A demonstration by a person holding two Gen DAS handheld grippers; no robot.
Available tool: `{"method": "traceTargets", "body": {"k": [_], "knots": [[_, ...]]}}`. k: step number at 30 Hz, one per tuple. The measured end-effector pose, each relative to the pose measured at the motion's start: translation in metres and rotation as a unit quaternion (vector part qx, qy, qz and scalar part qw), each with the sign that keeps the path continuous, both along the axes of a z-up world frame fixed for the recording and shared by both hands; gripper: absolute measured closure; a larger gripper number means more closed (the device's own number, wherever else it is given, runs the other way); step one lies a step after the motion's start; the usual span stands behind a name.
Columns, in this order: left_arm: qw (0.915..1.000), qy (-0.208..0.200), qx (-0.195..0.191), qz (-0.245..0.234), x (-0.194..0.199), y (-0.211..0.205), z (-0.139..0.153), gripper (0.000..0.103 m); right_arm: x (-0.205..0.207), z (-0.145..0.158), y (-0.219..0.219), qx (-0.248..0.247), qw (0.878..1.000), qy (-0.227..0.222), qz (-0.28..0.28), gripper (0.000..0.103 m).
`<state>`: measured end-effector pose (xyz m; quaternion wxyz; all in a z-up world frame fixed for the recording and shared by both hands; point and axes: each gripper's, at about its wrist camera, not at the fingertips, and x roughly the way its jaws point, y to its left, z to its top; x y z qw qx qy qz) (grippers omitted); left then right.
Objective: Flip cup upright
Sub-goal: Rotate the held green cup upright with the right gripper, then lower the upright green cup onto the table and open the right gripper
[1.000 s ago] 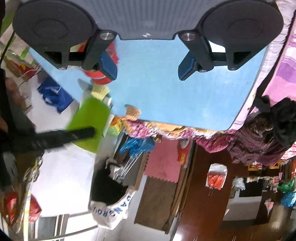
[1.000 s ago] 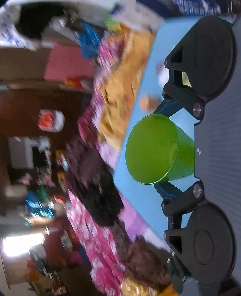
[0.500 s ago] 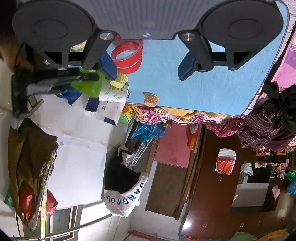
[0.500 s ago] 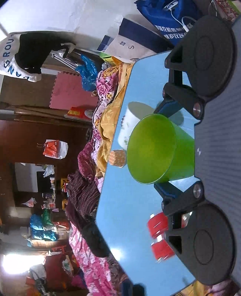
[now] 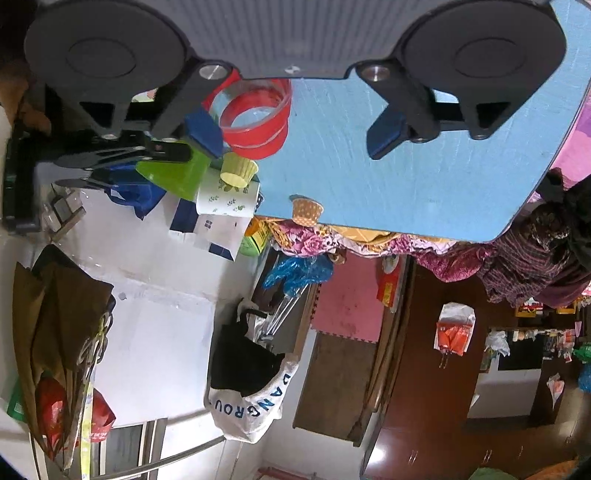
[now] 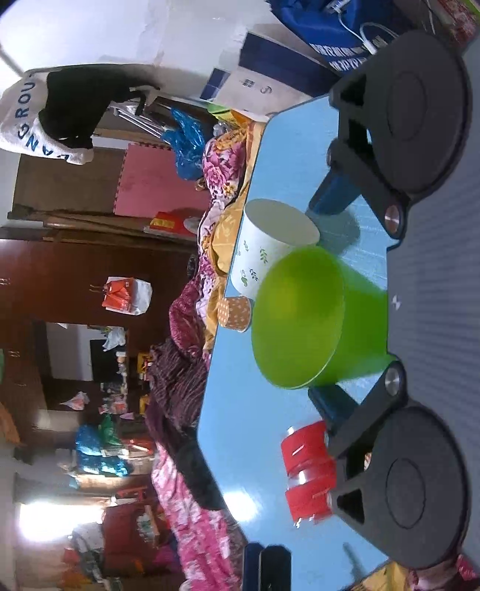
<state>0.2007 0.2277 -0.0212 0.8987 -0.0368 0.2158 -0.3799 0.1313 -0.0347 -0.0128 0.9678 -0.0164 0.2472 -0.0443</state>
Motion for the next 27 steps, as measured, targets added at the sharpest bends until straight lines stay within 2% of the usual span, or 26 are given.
{"method": "traceTargets", "body": {"k": [2, 4, 7, 12, 15, 19, 21, 23, 26, 27], "knots": [[0.9999, -0.008, 0.008, 0.009, 0.001, -0.004, 0.001, 0.007, -0.011, 0.005, -0.006, 0.014, 1.000, -0.019, -0.014, 0.001], [0.9996, -0.019, 0.018, 0.013, 0.002, -0.009, 0.002, 0.006, -0.023, 0.010, -0.011, 0.025, 0.999, -0.030, -0.017, 0.001], [0.9997, -0.013, 0.017, 0.007, 0.005, -0.015, 0.003, 0.006, -0.031, 0.010, -0.015, 0.042, 0.998, -0.042, -0.014, 0.001], [0.9996, -0.020, 0.022, 0.001, 0.000, -0.017, 0.003, 0.006, -0.014, -0.007, -0.017, 0.049, 0.999, 0.010, -0.003, 0.001], [0.9994, -0.027, 0.022, 0.001, 0.000, -0.016, 0.005, 0.006, -0.009, -0.009, -0.030, 0.090, 0.996, 0.008, -0.003, 0.001], [0.9995, -0.023, 0.023, 0.000, 0.000, -0.018, 0.006, 0.006, -0.008, 0.000, -0.037, 0.095, 0.995, 0.011, -0.018, 0.001], [0.9990, -0.027, 0.034, -0.008, 0.001, -0.021, 0.011, 0.006, -0.012, 0.004, -0.042, 0.112, 0.993, 0.025, -0.035, 0.001], [0.9987, -0.038, 0.031, -0.009, 0.002, -0.020, 0.015, 0.006, -0.017, 0.006, -0.053, 0.167, 0.982, 0.053, -0.067, 0.001], [0.9986, -0.043, -0.002, -0.030, 0.006, -0.016, 0.017, 0.006, -0.019, -0.005, -0.064, 0.262, 0.951, 0.118, -0.116, 0.001], [0.9983, -0.039, -0.015, -0.042, 0.008, -0.014, 0.016, 0.006, -0.020, -0.005, -0.065, 0.291, 0.940, 0.124, -0.126, 0.001]]}}
